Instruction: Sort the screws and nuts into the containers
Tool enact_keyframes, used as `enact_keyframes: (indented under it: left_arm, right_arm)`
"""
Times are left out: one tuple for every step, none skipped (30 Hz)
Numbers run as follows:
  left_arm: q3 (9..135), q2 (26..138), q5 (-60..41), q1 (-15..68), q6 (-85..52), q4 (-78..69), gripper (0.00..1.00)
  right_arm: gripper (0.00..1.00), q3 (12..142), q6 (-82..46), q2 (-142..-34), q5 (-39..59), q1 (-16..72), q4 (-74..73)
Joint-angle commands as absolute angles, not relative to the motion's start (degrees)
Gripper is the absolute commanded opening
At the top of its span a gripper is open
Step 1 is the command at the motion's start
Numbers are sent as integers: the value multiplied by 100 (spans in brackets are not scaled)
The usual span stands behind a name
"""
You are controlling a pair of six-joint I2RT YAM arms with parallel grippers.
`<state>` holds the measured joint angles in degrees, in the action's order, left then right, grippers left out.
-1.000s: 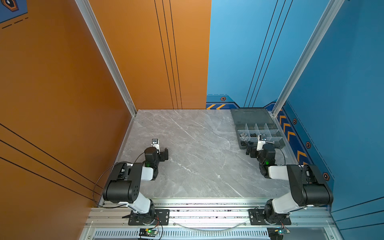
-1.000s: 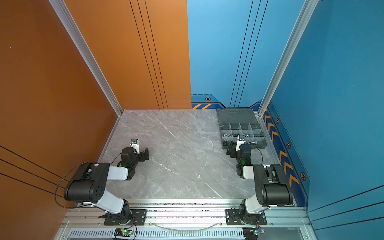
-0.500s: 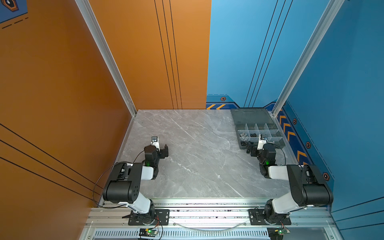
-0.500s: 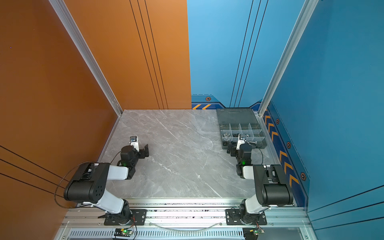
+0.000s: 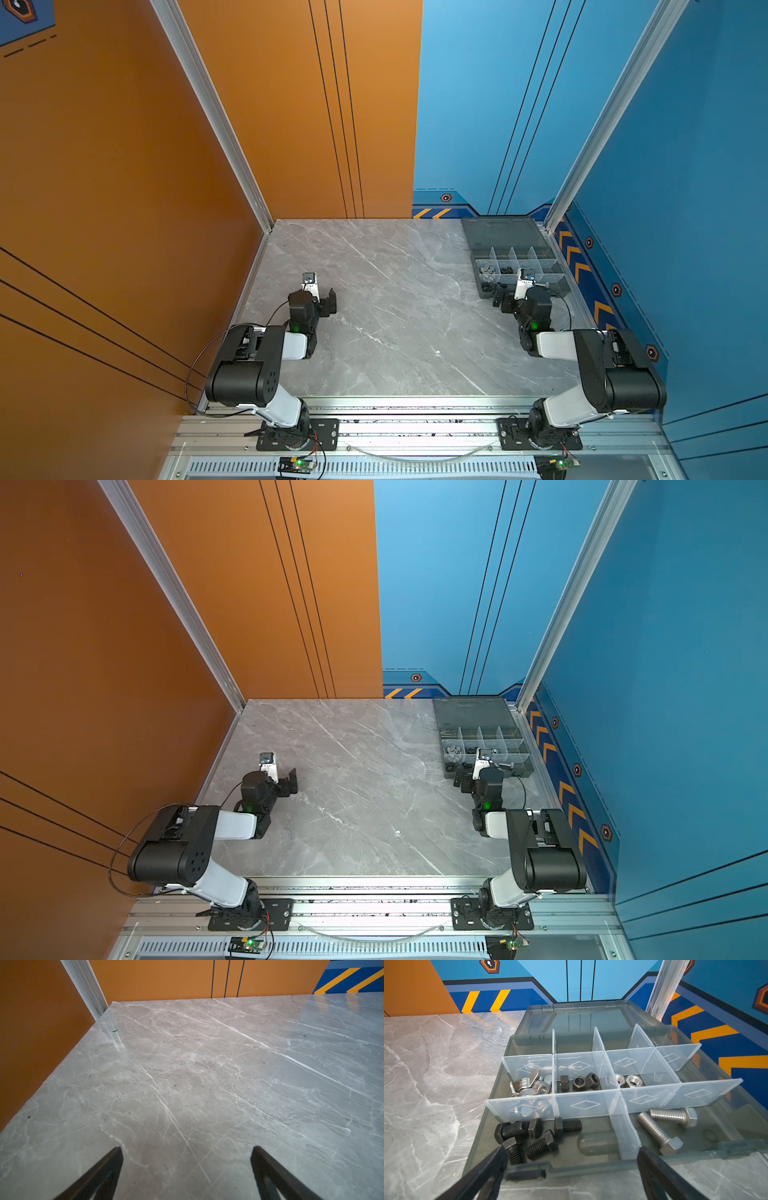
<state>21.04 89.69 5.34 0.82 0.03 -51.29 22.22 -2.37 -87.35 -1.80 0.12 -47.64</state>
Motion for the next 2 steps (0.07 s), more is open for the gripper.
enact_keyframes:
  left_arm:
    - [2197,8939,589,119,53,-5227,98]
    - [2190,8936,587,123,54,-5215,98]
  right_arm:
    - [100,2206,-290,-8770,-299,53,-4888]
    - [100,2206,-290,-8767,-299,52,-4887]
